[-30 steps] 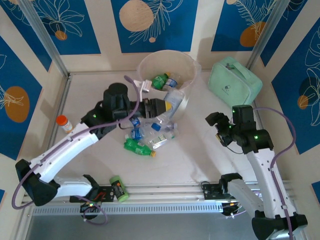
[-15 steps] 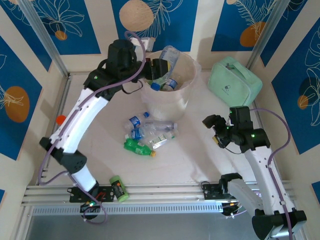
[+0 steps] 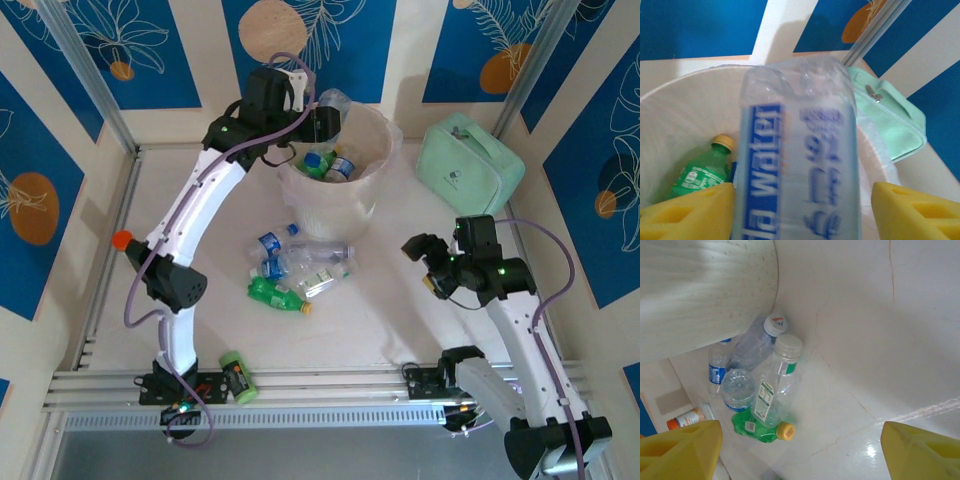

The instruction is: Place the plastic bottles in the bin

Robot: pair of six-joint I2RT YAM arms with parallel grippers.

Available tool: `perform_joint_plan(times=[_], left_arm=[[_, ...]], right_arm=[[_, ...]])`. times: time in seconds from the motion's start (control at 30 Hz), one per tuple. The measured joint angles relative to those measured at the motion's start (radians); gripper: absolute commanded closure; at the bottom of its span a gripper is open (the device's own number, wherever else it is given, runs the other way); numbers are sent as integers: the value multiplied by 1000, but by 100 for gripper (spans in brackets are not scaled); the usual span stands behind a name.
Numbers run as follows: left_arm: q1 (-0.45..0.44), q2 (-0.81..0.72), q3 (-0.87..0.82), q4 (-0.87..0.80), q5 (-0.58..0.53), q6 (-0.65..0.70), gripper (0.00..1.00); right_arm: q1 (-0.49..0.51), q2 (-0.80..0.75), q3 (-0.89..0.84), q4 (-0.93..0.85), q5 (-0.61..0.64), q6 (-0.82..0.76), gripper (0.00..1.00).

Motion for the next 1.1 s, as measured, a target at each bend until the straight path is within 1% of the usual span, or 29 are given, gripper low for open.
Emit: perform_joint_plan(times=[0.13, 0.33, 0.4, 0.47, 0.53, 0.63, 0.7, 0.8, 0.9, 0.97, 1.1], left_arm=[[6, 14, 1, -2, -8, -1, 18], [6, 6, 4, -13, -34, 3, 16], [6, -21, -13, -32, -61, 9, 16], [7, -84, -68, -49, -97, 21, 16], [12, -195, -187, -56, -135, 26, 15], [47, -414, -428, -43, -175, 21, 14], [93, -568, -594, -24, -195, 14, 13], [154, -728, -789, -5, -209, 0, 13], [187, -789, -953, 28, -204, -1, 12], [198, -794, -1061, 59, -190, 0, 11], [203, -697, -1252, 126, -160, 3, 11]], right_arm=[[0, 38, -6, 19, -3, -8, 17], [1, 99, -3, 47, -8, -29, 17], [1, 105, -2, 49, -8, -34, 17], [2, 105, 2, 49, -8, -37, 17], [3, 103, 4, 51, -8, -38, 17], [15, 97, 4, 53, -8, -40, 17], [27, 89, 4, 53, -8, -40, 17], [56, 78, 4, 56, -6, -32, 17], [92, 71, 4, 55, 0, -22, 17], [119, 62, 8, 45, 8, -13, 17], [187, 10, 11, 35, 26, 19, 17]])
